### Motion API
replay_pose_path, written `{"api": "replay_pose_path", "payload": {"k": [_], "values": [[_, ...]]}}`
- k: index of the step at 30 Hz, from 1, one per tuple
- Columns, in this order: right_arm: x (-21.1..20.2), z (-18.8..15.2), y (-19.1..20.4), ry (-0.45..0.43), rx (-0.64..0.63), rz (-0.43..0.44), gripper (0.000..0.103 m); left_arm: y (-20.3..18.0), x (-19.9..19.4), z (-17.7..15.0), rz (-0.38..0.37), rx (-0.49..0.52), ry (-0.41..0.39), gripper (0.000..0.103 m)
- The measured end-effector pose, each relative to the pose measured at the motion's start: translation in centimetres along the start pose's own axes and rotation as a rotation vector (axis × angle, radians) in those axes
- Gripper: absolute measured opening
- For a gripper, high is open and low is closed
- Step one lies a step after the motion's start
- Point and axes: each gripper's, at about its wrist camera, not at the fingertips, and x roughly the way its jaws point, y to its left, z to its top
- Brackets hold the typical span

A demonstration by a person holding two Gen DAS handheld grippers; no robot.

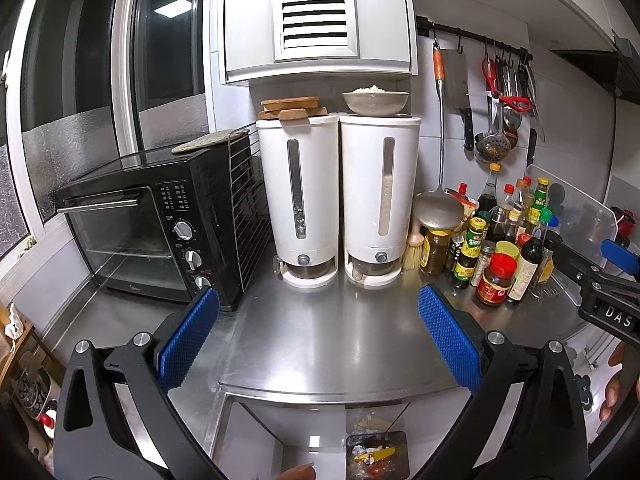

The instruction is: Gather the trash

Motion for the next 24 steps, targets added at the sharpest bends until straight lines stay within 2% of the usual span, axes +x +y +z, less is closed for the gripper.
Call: {"api": "replay_pose_path", "payload": {"k": [24], "values": [[-0.14,0.09,0.21,0.003,-0.002,0.001,0.100,-0.15,-0.43,-0.11,-0.007,-0.002,-0.004,0.095]]}}
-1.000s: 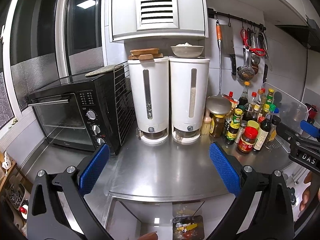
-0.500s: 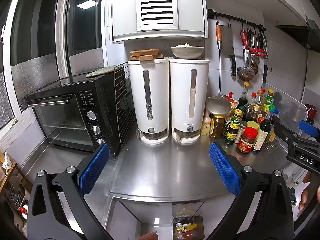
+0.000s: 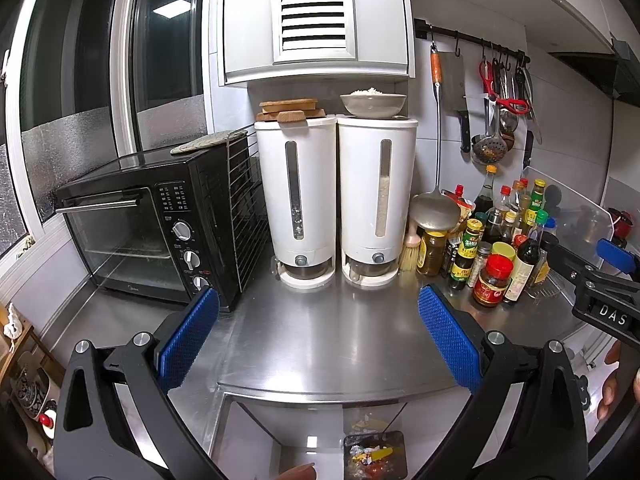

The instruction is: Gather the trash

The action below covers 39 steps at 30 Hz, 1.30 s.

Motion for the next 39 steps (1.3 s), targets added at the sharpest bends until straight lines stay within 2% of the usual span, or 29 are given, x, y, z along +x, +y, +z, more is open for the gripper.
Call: {"api": "replay_pose_path", "payload": {"k": [39], "values": [[0.41,0.23,-0.27,0.009,0.006,0.023,0.100,-0.37,-0.17,-0.04,0.006,-0.014,0.004,0.095]]}}
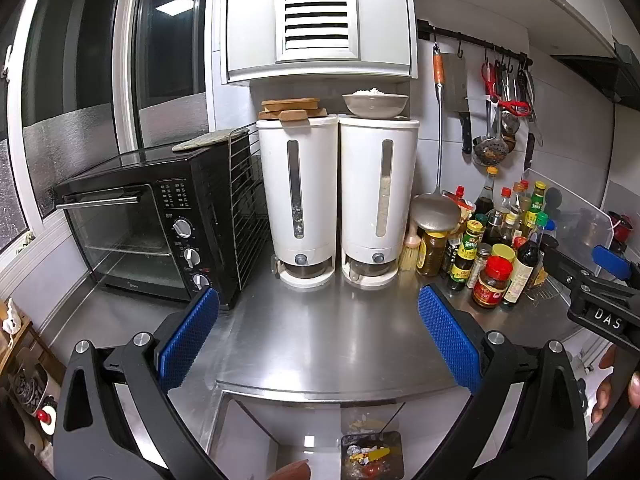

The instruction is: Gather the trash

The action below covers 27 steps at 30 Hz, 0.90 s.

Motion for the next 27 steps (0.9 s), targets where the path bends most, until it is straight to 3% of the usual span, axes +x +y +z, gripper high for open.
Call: {"api": "replay_pose_path", "payload": {"k": [20,27], "values": [[0.36,-0.48,0.05,0.019,-0.008,0.001,0.100,0.17,0.14,-0.26,0.024,-0.011,0.011,0.095],[0.30,-0.29,0.39,0.018,-0.018,0.014,0.100,0.74,0.33,-0.20,-0.003,-0.040,0.027,0.095]]}}
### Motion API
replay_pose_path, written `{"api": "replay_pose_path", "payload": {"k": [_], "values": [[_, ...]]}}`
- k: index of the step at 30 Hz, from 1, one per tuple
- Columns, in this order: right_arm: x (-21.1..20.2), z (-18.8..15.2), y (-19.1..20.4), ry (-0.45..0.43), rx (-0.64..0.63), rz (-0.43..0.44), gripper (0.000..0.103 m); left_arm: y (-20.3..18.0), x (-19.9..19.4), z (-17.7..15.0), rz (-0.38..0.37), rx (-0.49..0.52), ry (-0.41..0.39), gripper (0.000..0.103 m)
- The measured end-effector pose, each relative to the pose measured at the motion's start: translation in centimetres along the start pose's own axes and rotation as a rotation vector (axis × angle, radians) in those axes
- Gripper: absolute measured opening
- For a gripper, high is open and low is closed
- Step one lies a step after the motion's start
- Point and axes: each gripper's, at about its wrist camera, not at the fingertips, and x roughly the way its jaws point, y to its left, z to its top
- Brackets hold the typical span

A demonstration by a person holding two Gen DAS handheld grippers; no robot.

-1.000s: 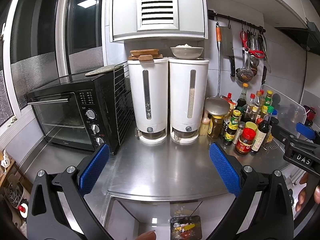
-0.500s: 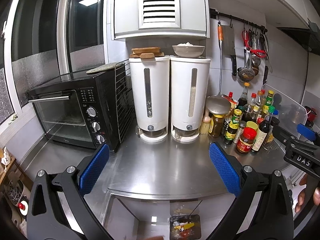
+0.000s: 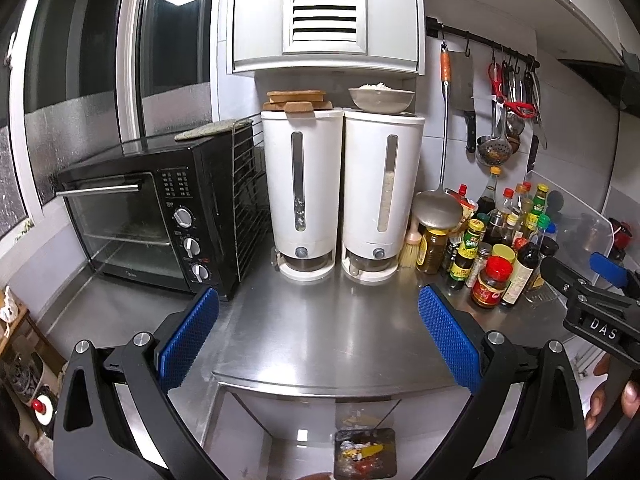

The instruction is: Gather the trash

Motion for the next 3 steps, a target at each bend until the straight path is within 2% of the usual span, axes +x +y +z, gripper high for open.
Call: {"api": "replay_pose_path", "payload": {"k": [3], "values": [[0.08,0.07,0.11,0.003,-0.005,0.003,0.100,0.16,0.22,0.04,-0.001,-0.002,0.009,0.095]]}}
